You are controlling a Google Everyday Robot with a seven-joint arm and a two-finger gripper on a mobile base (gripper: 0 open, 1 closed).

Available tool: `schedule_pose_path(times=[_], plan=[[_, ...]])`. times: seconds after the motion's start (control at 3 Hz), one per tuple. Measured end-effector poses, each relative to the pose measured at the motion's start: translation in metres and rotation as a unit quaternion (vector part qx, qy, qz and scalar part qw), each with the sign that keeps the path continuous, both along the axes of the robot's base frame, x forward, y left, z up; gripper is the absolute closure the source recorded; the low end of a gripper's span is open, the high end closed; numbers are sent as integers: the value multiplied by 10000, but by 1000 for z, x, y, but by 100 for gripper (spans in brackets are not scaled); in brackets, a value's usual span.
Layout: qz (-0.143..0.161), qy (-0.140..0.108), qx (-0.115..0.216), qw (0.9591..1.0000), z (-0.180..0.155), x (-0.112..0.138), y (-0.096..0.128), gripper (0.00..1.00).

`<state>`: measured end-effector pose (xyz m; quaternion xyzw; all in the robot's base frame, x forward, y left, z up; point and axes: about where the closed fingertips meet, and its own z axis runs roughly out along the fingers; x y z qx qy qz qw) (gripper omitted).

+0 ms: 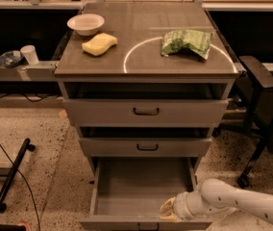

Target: Close bottom drawer

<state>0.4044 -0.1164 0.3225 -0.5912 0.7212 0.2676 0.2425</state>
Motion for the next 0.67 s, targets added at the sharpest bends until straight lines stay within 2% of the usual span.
schedule_pose_path(times=[0.33,0.67], plan=[[372,-16,-15,9993,-23,-14,5,95],[753,105,-138,9970,-45,-27,8,100]])
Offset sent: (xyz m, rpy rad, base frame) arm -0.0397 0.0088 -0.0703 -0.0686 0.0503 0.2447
